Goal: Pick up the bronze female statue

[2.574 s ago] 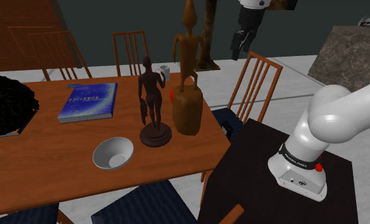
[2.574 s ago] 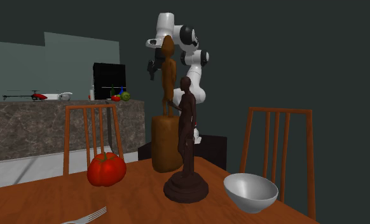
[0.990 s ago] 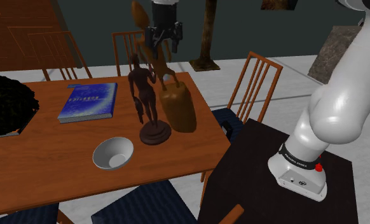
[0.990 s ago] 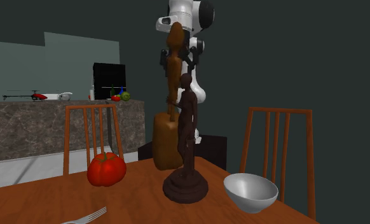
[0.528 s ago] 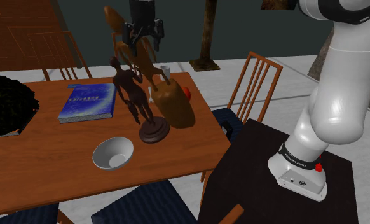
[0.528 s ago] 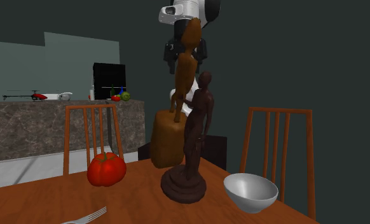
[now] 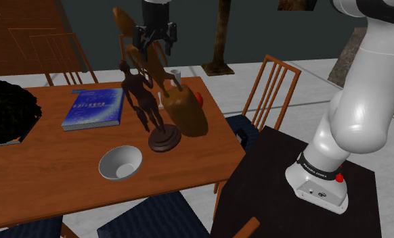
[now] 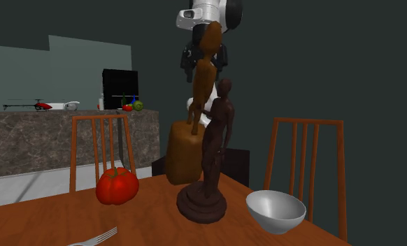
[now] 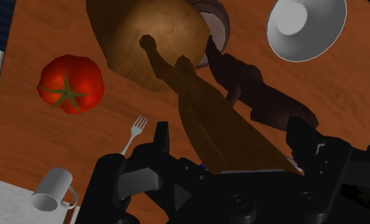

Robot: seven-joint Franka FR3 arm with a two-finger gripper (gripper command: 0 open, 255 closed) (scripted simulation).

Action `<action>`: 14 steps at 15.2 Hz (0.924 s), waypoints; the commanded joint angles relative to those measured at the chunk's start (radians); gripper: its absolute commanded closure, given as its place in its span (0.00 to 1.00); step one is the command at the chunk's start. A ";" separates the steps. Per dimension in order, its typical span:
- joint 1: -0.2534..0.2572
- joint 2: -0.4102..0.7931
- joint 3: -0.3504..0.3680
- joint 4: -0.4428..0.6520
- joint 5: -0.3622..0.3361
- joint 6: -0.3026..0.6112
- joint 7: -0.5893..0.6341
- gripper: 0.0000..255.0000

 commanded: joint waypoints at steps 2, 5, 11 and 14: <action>0.010 0.066 0.009 -0.025 0.009 0.007 0.013 1.00; 0.012 0.092 0.008 -0.004 0.002 0.009 0.015 1.00; 0.005 0.085 0.004 0.045 0.007 -0.046 -0.001 1.00; 0.007 0.089 0.005 0.092 0.006 -0.088 -0.002 1.00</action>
